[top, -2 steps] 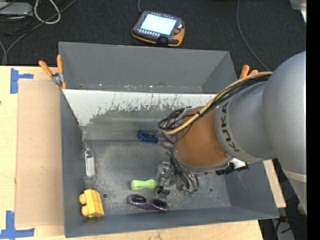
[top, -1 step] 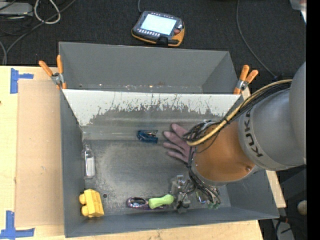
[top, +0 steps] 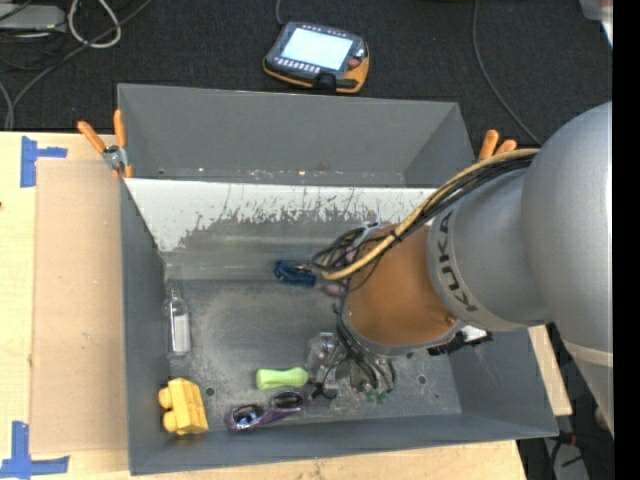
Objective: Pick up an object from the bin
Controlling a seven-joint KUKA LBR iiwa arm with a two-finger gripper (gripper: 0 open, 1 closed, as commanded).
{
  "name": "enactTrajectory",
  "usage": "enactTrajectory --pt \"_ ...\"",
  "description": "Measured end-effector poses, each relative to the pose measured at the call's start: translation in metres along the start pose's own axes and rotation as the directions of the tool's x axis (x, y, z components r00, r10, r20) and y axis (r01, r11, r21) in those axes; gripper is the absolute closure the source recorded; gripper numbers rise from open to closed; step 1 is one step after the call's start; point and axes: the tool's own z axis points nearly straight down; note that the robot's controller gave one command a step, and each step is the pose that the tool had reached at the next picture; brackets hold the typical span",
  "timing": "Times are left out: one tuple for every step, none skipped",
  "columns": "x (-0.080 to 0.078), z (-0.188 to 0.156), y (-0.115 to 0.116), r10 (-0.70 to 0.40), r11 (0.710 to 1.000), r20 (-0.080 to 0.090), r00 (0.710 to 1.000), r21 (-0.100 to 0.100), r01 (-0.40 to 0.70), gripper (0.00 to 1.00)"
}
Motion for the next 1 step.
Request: enactTrajectory --pt "0.0000 0.0000 0.0000 0.001 1.000 0.000 1.000 0.000 -0.001 1.00"
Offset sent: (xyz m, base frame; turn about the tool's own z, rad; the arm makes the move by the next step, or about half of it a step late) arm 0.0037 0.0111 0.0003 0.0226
